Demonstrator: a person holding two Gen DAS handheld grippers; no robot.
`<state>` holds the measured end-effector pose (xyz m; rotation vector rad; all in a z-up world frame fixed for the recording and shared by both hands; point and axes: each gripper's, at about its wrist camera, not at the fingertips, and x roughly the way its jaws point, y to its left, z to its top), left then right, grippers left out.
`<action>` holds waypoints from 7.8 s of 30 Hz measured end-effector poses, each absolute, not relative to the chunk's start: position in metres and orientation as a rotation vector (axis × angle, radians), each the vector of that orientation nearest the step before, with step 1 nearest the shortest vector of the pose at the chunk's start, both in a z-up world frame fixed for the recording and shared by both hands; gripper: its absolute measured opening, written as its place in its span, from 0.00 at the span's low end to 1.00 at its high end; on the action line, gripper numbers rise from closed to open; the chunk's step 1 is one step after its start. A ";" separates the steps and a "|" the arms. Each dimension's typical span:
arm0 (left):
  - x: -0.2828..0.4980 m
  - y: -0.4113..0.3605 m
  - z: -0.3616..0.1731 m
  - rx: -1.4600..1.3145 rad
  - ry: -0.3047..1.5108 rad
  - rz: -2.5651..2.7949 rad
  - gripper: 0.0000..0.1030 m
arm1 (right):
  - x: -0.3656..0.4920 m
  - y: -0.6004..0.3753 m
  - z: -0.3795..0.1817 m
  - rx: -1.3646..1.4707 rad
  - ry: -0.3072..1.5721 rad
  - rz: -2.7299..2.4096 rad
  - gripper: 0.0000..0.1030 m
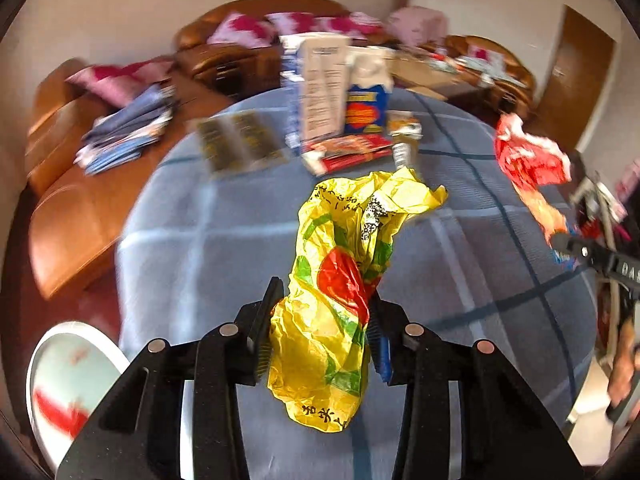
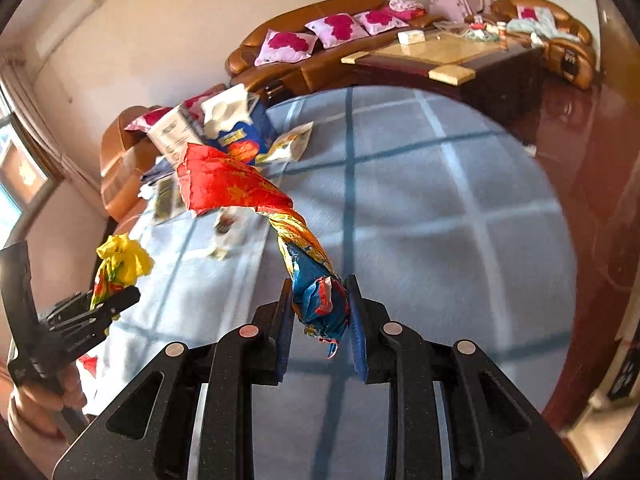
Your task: Collect trash
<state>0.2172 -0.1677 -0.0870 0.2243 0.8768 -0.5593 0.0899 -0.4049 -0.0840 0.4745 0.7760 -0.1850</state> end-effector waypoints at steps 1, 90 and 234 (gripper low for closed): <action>0.213 -0.161 -0.084 0.217 0.868 -0.531 0.38 | 0.088 -0.398 -0.085 0.471 0.779 -0.178 0.25; 0.191 0.077 -0.100 -0.026 0.877 0.025 0.40 | 0.195 -0.058 -0.105 -0.005 0.867 0.137 0.26; 0.307 -0.229 -0.103 0.094 0.882 -0.369 0.94 | 0.222 -0.426 -0.098 0.309 0.836 -0.279 0.09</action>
